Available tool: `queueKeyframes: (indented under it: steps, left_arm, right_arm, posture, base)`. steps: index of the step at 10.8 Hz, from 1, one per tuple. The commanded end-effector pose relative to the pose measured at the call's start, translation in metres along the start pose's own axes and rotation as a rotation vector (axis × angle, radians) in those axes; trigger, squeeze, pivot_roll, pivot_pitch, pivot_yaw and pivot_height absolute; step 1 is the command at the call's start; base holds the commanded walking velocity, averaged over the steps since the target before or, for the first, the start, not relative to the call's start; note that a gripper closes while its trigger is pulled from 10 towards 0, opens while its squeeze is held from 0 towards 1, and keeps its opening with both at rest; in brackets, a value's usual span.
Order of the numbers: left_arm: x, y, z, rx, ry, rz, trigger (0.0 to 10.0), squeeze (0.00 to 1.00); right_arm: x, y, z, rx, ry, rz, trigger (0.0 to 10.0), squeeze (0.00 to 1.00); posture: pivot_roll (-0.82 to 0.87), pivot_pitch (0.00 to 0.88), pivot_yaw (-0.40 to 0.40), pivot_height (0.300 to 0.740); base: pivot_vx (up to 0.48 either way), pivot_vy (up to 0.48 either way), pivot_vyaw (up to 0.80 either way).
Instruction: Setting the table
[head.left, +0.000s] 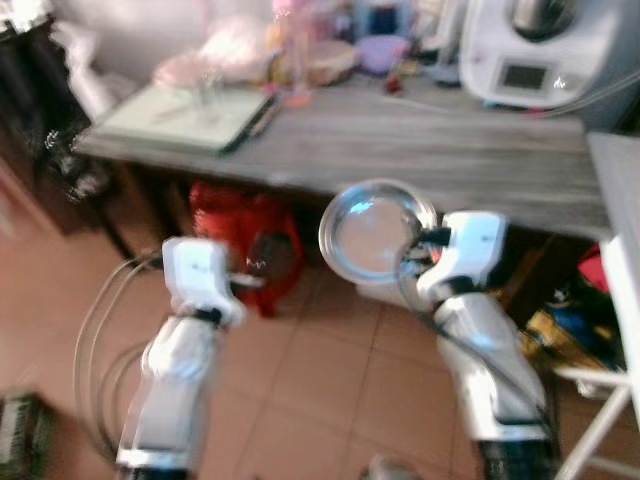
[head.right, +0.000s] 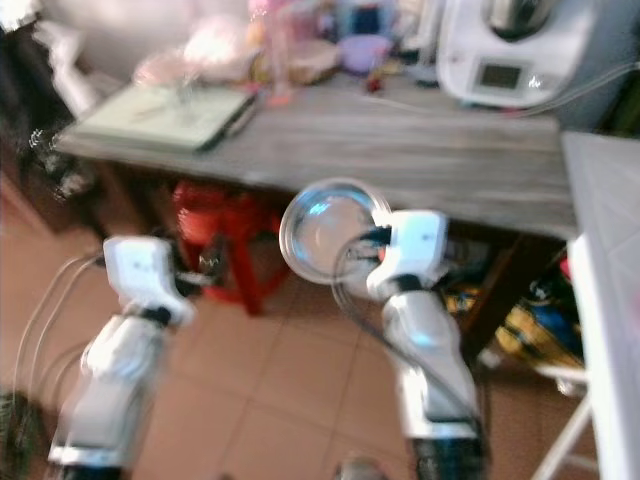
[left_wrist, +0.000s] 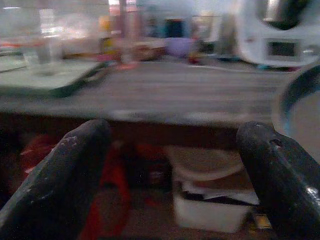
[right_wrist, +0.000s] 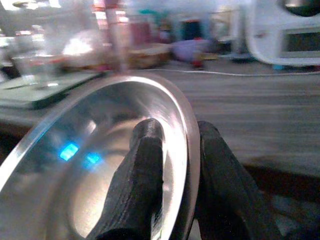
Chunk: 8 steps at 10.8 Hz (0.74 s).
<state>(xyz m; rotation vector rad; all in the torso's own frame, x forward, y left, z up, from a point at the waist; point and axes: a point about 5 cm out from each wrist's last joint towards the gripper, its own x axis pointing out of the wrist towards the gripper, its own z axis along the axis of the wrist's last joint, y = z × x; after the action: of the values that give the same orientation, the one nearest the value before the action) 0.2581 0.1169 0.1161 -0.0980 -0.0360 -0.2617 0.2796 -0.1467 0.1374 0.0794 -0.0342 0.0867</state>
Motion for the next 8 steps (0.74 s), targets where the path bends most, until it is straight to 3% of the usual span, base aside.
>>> queueKeyframes:
  steps: [1, 2, 6, 8]
  left_arm:
    - [-0.001, 0.009, 0.005, 0.019, -0.013, 0.017, 10.0, 0.00]
    - [0.000, 0.008, 0.005, 0.013, -0.013, 0.013, 10.0, 0.00]
    - [-0.001, 0.007, 0.002, 0.002, 0.001, 0.007, 10.0, 0.00]
    - [-0.004, 0.013, -0.003, 0.015, 0.018, 0.046, 10.0, 0.00]
  right_arm:
    - [0.004, 0.011, 0.006, 0.020, -0.026, 0.033, 10.0, 0.00]
    - [0.005, 0.009, 0.006, 0.021, -0.026, 0.024, 10.0, 0.00]
    - [0.008, 0.004, 0.007, 0.029, -0.028, -0.017, 10.0, 0.00]
    - [0.004, -0.010, -0.003, 0.048, 0.016, -0.108, 10.0, 0.00]
  posture:
    - [-0.03, 0.001, 0.059, 0.740]
    - [-0.03, 0.001, 0.059, 0.740]
    - [-0.02, 0.005, 0.061, 0.740]
    - [-0.02, 0.014, 0.060, 0.740]
  base:
    - [0.480, 0.000, -0.80]
    - [0.480, 0.000, -0.48]
    - [0.457, 0.000, 0.00]
    - [0.176, 0.161, 0.00]
